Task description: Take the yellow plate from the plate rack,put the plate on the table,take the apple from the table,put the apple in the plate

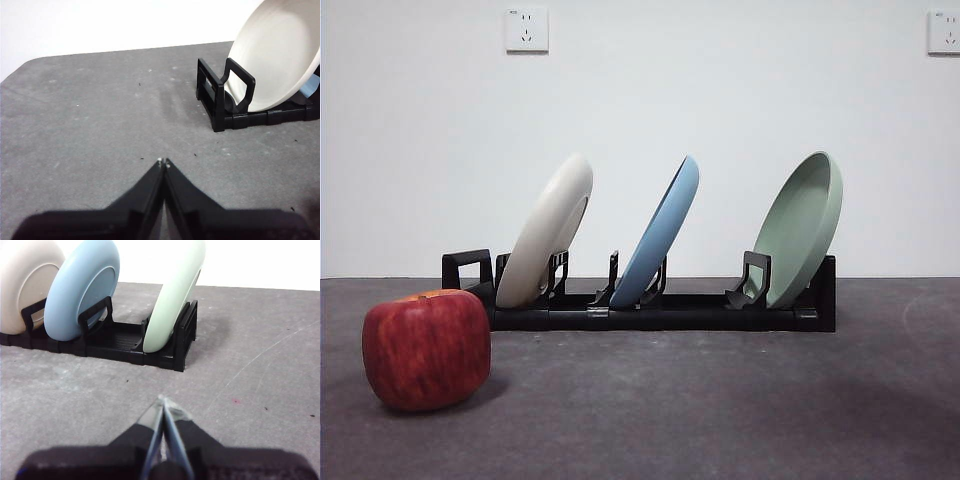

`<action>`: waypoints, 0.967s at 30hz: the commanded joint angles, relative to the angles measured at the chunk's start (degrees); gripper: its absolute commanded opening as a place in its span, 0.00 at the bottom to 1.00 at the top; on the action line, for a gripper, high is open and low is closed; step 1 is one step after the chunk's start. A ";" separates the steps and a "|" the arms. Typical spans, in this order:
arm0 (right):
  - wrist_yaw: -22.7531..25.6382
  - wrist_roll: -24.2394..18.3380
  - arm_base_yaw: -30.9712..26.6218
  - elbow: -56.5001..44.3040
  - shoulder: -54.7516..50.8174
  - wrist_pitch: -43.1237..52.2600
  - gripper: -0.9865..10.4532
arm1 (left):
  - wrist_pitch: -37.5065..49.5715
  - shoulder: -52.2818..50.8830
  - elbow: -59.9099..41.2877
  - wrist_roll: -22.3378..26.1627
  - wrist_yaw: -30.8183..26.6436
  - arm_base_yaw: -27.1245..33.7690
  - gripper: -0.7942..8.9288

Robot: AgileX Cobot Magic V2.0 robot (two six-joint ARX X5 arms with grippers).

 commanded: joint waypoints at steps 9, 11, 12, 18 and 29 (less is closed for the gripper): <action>0.13 26.29 0.07 -0.81 -0.13 0.28 0.09 | 0.59 -0.15 -0.70 -14.40 6.16 0.09 0.08; 0.17 26.71 0.07 -0.81 -0.13 0.24 0.08 | 0.28 -0.15 -0.24 -18.80 6.34 0.09 0.08; 0.17 28.15 0.07 -0.70 -0.11 0.20 0.08 | 0.15 -0.15 0.26 -21.81 6.34 0.09 0.08; -0.22 32.76 0.07 2.36 3.13 0.00 0.08 | -0.61 2.14 5.86 -24.70 7.82 0.09 0.08; -0.22 28.52 0.02 14.14 16.44 -2.45 0.08 | -3.17 21.51 21.70 -19.23 13.03 0.09 0.07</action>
